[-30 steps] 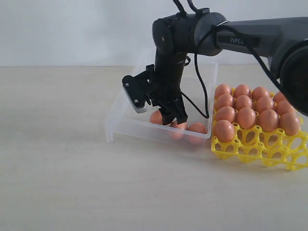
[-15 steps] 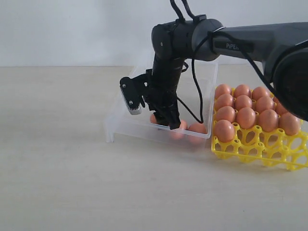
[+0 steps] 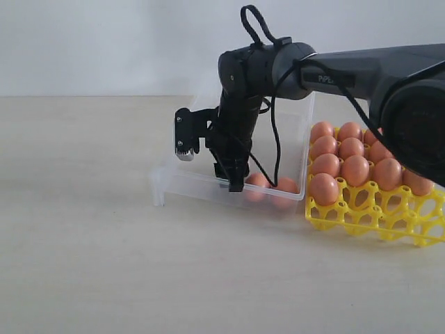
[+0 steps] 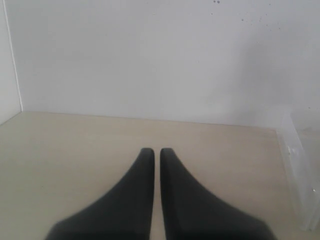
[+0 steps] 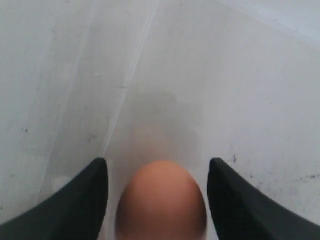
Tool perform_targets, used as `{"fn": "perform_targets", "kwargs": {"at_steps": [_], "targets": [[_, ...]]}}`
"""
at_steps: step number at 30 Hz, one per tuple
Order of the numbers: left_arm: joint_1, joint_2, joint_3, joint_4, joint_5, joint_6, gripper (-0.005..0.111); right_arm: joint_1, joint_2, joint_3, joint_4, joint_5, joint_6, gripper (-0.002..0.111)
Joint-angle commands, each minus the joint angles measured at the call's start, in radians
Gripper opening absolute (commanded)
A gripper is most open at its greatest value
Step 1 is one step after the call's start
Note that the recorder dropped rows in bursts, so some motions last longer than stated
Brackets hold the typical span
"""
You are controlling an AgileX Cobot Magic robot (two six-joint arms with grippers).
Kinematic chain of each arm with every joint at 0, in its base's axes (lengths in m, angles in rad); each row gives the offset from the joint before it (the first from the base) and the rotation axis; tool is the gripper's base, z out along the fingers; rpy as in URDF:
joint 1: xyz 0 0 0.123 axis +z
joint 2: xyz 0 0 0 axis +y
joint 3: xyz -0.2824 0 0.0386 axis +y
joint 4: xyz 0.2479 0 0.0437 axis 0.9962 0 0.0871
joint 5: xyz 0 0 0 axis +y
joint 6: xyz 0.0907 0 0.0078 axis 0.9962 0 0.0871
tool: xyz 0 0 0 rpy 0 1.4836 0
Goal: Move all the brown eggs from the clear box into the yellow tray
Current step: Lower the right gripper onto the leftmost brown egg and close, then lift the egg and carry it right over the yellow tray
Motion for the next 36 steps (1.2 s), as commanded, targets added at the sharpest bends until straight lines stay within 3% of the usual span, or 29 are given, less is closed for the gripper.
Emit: {"fn": "perform_targets", "kwargs": {"at_steps": [1, 4, 9, 12, 18, 23, 27, 31, 34, 36], "targets": [[-0.004, -0.003, 0.003, -0.002, 0.002, -0.001, 0.004, -0.001, 0.031, 0.006, -0.012, -0.006, 0.072, 0.037], [-0.004, -0.003, 0.003, -0.002, 0.002, -0.001, 0.004, -0.001, 0.033, 0.006, -0.012, -0.016, 0.107, -0.001], [-0.004, -0.003, 0.003, -0.002, 0.002, -0.001, 0.004, -0.012, 0.031, 0.006, 0.088, -0.131, 0.29, 0.0], [-0.004, -0.003, 0.003, -0.002, 0.002, -0.001, 0.004, -0.049, 0.023, 0.006, 0.315, -0.206, 0.292, 0.0], [-0.004, -0.003, 0.003, -0.002, 0.002, -0.001, 0.004, -0.126, 0.011, 0.006, 0.747, -0.3, 0.101, 0.0], [-0.004, -0.003, 0.003, -0.002, 0.002, -0.001, 0.004, -0.141, 0.011, 0.077, 1.057, -0.482, -0.162, 0.0], [-0.004, -0.003, 0.003, -0.002, 0.002, -0.001, 0.004, -0.102, 0.011, 0.179, 1.263, -0.793, -0.459, 0.0], [-0.004, -0.003, 0.003, -0.002, 0.002, -0.001, 0.004, -0.024, 0.011, 0.241, 1.232, -1.238, -0.672, 0.0], [-0.004, -0.003, 0.003, -0.002, 0.002, -0.001, 0.004, 0.033, 0.011, 0.25, 1.128, -1.558, -0.633, 0.0], [-0.004, -0.003, 0.003, -0.002, 0.002, -0.001, 0.004, 0.061, 0.008, 0.25, 1.044, -1.706, -0.489, 0.0]]}}
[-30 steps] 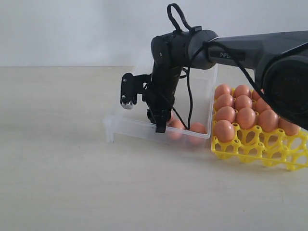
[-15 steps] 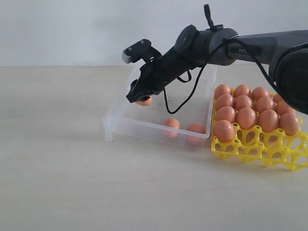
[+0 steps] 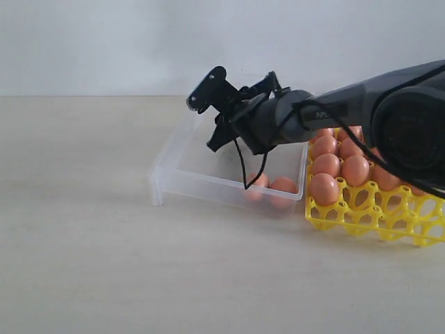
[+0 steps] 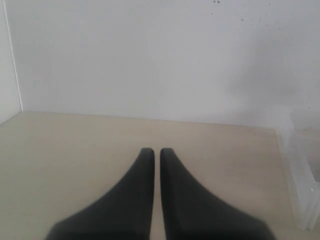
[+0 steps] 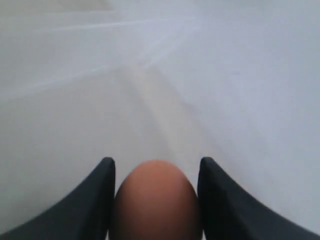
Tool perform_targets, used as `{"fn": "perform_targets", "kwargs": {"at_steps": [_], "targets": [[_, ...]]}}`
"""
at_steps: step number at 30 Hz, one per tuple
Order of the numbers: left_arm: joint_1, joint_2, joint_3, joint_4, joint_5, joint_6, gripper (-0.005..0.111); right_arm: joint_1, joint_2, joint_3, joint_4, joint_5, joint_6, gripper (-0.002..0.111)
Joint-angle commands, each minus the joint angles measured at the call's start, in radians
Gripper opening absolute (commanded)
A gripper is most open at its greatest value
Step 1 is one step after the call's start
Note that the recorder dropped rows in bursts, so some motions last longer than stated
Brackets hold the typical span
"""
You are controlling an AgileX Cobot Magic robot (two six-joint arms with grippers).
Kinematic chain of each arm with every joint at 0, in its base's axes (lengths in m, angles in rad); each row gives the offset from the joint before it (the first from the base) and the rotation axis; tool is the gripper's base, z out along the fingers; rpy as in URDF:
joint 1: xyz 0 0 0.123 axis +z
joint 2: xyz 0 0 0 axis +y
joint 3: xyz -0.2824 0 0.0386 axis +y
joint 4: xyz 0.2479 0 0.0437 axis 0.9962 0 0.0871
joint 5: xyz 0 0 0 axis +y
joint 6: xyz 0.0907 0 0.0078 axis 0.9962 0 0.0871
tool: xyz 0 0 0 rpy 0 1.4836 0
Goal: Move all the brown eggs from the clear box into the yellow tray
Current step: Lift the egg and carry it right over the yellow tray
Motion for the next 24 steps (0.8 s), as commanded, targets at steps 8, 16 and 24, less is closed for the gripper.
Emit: {"fn": "perform_targets", "kwargs": {"at_steps": [8, 16, 24], "targets": [[-0.004, -0.003, 0.003, -0.002, 0.002, -0.001, 0.004, 0.069, -0.101, 0.093, -0.425, -0.427, 1.016, 0.0], [-0.004, -0.003, 0.003, -0.002, 0.002, -0.001, 0.004, -0.006, -0.295, 0.506, -1.023, -0.657, 1.665, 0.0], [-0.004, -0.003, 0.003, -0.002, 0.002, -0.001, 0.004, -0.384, -0.469, 0.902, -1.868, -0.765, 2.186, 0.0]]}}
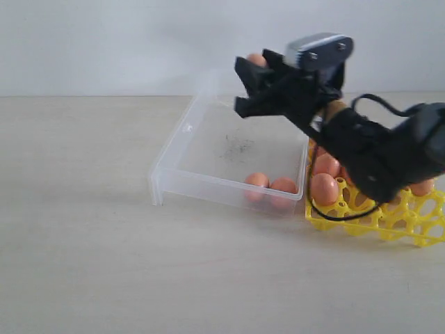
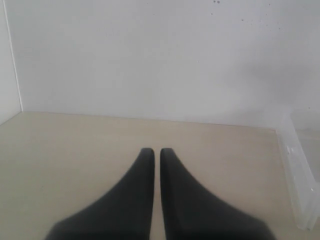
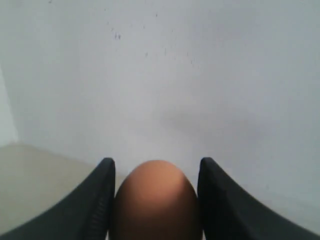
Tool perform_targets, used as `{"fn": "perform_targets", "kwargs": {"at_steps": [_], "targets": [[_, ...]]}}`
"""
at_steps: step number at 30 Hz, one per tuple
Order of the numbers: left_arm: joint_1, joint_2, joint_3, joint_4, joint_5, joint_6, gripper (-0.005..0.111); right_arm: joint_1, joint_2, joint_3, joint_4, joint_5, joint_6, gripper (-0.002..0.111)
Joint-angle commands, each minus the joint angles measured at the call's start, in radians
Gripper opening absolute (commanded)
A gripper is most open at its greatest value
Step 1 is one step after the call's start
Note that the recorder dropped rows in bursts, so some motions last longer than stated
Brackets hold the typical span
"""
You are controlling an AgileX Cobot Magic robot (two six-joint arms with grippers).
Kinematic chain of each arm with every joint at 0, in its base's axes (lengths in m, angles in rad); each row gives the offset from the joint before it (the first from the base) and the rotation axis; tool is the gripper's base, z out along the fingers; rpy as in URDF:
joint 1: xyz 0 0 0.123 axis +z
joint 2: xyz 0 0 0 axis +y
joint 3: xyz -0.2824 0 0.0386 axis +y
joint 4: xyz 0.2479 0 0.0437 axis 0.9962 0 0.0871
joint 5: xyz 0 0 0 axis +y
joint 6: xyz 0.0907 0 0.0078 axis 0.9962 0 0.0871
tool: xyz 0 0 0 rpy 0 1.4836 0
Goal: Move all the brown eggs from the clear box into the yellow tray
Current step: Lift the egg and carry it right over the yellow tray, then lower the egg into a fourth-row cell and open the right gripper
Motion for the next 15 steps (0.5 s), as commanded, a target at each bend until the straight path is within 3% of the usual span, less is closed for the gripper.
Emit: {"fn": "perform_targets", "kwargs": {"at_steps": [1, 8, 15], "targets": [[-0.004, -0.003, 0.003, -0.002, 0.002, -0.001, 0.004, -0.214, -0.067, 0.136, -0.452, -0.029, 0.239, 0.0], [-0.004, -0.003, 0.003, -0.002, 0.002, -0.001, 0.004, -0.409, -0.078, 0.324, -0.566, -0.029, 0.297, 0.0], [-0.004, -0.003, 0.003, -0.002, 0.002, -0.001, 0.004, -0.475, -0.09, 0.506, -0.538, -0.029, 0.186, 0.0]]}}
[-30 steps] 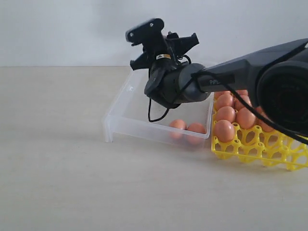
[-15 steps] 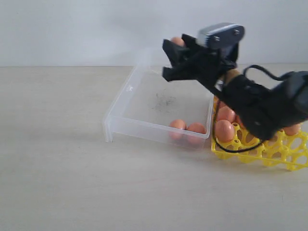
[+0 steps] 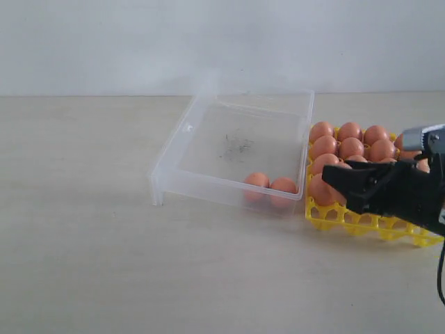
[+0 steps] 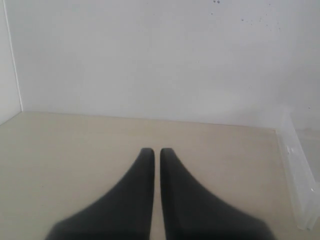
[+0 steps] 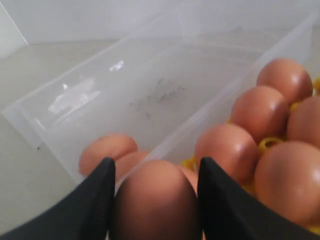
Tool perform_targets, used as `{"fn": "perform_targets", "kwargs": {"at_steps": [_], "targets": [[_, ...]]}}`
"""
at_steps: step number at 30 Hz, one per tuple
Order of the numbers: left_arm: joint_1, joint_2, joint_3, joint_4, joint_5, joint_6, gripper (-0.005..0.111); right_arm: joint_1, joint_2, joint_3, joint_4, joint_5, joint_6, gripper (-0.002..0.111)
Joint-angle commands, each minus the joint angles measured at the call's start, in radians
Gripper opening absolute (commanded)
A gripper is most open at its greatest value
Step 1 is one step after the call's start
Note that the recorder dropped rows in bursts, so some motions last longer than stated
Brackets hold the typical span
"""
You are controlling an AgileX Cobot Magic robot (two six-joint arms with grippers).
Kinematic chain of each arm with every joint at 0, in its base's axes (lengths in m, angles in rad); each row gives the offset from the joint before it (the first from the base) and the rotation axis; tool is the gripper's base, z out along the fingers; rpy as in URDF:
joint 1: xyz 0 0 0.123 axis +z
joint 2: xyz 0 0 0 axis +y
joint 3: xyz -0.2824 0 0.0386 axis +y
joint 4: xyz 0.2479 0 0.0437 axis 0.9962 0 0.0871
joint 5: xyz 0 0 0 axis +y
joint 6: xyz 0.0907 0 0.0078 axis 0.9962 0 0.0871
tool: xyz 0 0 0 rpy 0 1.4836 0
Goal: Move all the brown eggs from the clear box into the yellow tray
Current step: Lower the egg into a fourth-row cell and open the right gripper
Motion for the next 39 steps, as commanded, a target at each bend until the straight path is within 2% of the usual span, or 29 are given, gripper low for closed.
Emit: {"fn": "perform_targets", "kwargs": {"at_steps": [1, 8, 24, 33, 36, 39], "targets": [[-0.004, -0.003, 0.003, -0.002, 0.002, -0.001, 0.004, -0.022, -0.029, 0.076, 0.023, -0.019, -0.066, 0.0], [-0.004, -0.003, 0.003, -0.002, 0.002, -0.001, 0.004, -0.022, -0.064, 0.131, 0.238, -0.019, -0.195, 0.0], [-0.004, -0.003, 0.003, -0.002, 0.002, -0.001, 0.004, -0.01, 0.115, -0.011, 0.163, -0.019, -0.169, 0.0], [-0.004, -0.003, 0.003, -0.002, 0.002, -0.001, 0.004, -0.01, 0.119, -0.024, 0.129, -0.019, -0.157, 0.0], [-0.004, -0.003, 0.003, -0.002, 0.002, -0.001, 0.004, -0.01, 0.119, -0.024, 0.11, -0.019, -0.157, 0.009], [-0.004, -0.003, 0.003, -0.002, 0.002, -0.001, 0.004, -0.01, 0.119, -0.024, 0.103, -0.019, -0.157, 0.03]]}}
